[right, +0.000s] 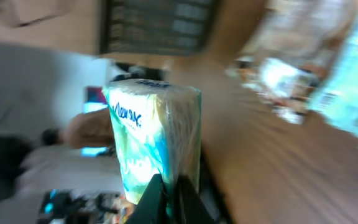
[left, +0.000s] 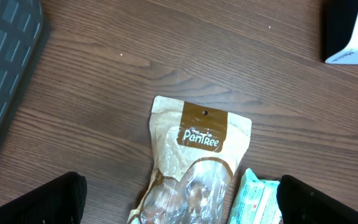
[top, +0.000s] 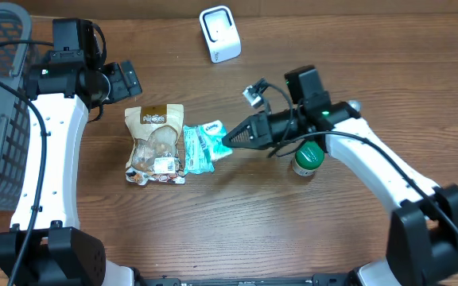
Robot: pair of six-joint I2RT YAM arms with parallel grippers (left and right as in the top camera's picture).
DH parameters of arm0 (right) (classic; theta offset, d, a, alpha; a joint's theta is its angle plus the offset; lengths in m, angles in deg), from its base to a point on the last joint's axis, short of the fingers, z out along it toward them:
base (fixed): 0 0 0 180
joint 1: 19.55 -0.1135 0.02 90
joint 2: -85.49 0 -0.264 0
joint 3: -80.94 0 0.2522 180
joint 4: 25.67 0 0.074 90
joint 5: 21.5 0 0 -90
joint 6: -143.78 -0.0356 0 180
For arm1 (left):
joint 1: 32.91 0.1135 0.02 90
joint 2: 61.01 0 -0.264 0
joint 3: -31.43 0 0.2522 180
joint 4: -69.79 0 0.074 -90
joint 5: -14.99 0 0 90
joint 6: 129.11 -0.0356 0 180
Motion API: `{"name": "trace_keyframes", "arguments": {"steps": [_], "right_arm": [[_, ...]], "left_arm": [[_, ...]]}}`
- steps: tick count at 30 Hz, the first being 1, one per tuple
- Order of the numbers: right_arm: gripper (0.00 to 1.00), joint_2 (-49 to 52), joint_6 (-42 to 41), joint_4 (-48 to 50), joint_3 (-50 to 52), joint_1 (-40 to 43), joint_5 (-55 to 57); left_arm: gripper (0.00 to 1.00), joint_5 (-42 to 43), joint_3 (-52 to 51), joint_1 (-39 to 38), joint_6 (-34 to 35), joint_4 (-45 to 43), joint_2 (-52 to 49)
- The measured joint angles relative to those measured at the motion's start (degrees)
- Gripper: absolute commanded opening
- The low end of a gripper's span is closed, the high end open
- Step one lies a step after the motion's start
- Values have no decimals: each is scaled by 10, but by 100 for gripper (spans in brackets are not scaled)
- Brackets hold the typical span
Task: Scan the item barcode
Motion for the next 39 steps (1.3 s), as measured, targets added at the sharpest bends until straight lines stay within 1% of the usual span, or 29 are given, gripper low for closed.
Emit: {"name": "trace_keyframes", "arguments": {"steps": [5, 9, 13, 39], "right_arm": [[4, -10, 20, -1, 0, 30, -106], [4, -10, 38, -8, 0, 33, -160], [4, -10, 43, -26, 0, 33, -170], [4, -10, 59, -12, 0, 33, -170]], "left_arm": [[99, 0, 0, 0, 0, 0, 0], [100, 0, 0, 0, 0, 0, 0], [100, 0, 0, 0, 0, 0, 0], [100, 0, 0, 0, 0, 0, 0]]}}
